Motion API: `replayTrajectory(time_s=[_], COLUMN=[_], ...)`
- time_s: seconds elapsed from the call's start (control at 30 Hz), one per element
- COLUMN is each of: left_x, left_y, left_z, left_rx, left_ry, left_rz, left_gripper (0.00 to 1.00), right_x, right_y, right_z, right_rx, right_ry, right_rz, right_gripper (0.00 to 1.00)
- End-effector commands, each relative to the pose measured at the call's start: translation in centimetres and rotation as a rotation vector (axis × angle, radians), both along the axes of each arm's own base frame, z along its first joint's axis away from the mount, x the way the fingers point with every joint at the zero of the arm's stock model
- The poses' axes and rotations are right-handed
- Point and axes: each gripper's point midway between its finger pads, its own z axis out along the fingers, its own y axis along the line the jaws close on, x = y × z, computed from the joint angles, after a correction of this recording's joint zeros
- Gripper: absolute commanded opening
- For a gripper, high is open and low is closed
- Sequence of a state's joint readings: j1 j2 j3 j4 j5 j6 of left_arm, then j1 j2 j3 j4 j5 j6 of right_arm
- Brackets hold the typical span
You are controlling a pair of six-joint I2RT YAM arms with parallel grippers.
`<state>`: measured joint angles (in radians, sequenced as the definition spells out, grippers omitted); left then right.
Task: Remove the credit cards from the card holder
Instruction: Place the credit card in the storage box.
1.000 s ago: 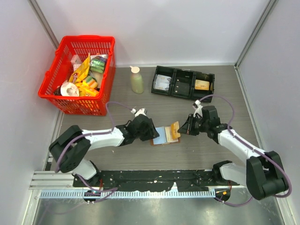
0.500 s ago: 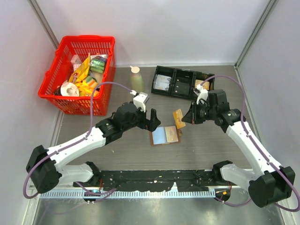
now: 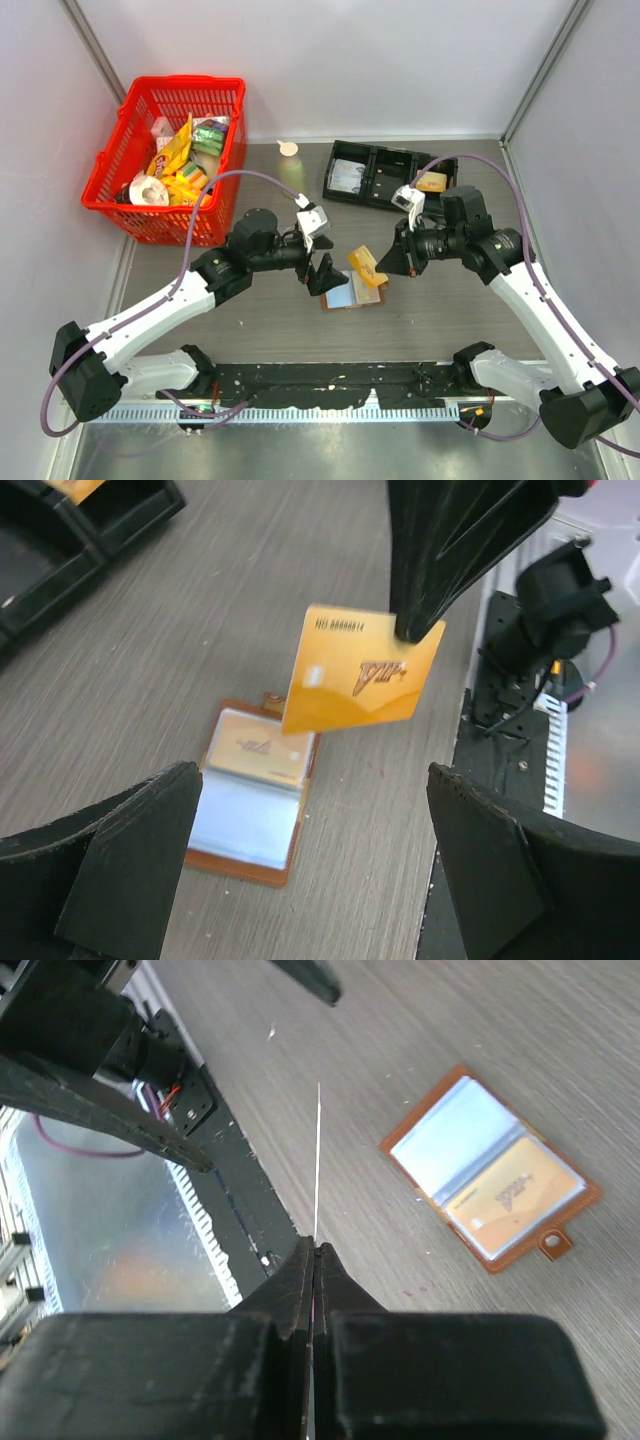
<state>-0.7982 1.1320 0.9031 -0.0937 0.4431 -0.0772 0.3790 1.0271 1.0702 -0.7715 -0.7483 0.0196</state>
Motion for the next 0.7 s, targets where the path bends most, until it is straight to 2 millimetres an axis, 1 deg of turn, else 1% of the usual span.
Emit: replayTrajectory(time_s=[0.0,0.07,0.1,0.13,0.23,0.27,0.37,0.5,0.67], left_x=[-1.6,-2.2,-2.2,-2.6,-3.5,-3.9,-4.8,-5.0,-5.1], left_y=[-1.3,-1.5,-1.8,-2.0,-2.3,-2.4,-2.6,-2.7,-3.0], left_z=[4.4,4.5,4.9,5.2,5.5,5.6,5.9,6.1,5.8], left_rx=[-0.104,-0.118,-0.135,-0.148,-0.167,-0.176,-0.196,-0.205,-0.205], left_ry=[-0.165,-0.157,-0.163,-0.155,-0.133,-0.094,-0.068,-0.057,-0.020], left_rz=[-0.196,-0.245,-0.260,-0.288,-0.358,-0.377,-0.431,-0.449,-0.463], left_gripper=[1.00,1.00,1.00,0.98,0.90,0.89,0.88,0.88,0.80], right_x=[-2.2,-2.7,-3.0,-3.2,-3.7,-3.8,-4.1,-4.4,-4.5], right_y=[1.1,1.4,1.5,1.6,1.9,2.0,2.2,2.4,2.4], right_z=[1.8,1.8,1.8,1.9,2.2,2.2,2.2,2.1,2.2], right_rx=[0.024,0.023,0.024,0.026,0.039,0.041,0.044,0.046,0.047], right_ry=[-0.087,-0.095,-0.102,-0.108,-0.127,-0.130,-0.136,-0.137,-0.148], right_rz=[0.142,0.170,0.188,0.200,0.240,0.249,0.270,0.291,0.299], right_gripper=[0.01,0.01,0.01,0.01,0.01,0.01,0.01,0.01,0.01])
